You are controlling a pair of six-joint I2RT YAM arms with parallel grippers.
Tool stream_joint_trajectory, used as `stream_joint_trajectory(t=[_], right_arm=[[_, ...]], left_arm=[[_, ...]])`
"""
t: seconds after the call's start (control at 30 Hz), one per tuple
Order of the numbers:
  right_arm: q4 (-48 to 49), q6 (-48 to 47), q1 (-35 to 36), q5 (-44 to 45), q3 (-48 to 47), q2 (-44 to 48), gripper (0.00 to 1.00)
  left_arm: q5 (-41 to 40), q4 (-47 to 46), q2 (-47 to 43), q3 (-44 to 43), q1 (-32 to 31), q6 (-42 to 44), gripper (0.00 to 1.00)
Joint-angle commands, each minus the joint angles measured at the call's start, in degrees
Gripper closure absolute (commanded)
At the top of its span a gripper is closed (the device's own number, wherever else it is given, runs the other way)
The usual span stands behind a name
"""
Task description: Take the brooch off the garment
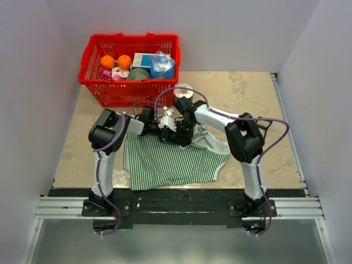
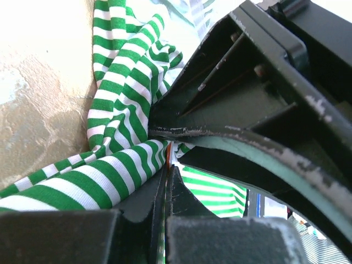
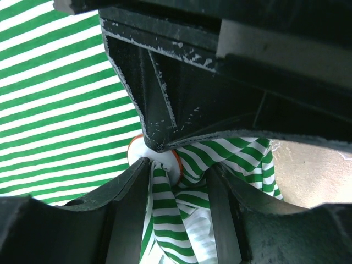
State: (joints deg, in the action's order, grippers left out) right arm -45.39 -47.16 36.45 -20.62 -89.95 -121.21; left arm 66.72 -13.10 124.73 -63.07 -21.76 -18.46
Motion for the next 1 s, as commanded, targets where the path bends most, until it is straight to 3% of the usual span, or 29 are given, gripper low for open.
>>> stream_joint_trajectory(t=[0.0,0.33,0.6,0.83,0.97], right_arm=[[-3.30,-1.27,-0.76,12.01,1.80,-8.08,0.52],[-8.84,-1.27,-2.43,15.26,-1.19,-4.83,0.46],[-17.45,-5.48,-5.68,-1.16,-6.81,-3.95,0.40],[-20.80,-7.51,-8.93,-5.57,-9.36,-2.11,0.39],[-17.13,-5.76,-9.20,-8.20,-6.91,1.40,0.39]], left_arm=[[-2.21,1.24,0.87,-0.65,0.75,2.20,1.00],[-3.00,3.79,0.08,-1.27,0.75,5.01,1.00],[-3.00,5.19,0.69,-2.67,0.66,5.71,1.00],[-4.05,6.60,-0.53,-2.85,0.66,6.68,1.00],[-5.63,6.86,-2.99,-2.06,0.66,5.46,1.00]])
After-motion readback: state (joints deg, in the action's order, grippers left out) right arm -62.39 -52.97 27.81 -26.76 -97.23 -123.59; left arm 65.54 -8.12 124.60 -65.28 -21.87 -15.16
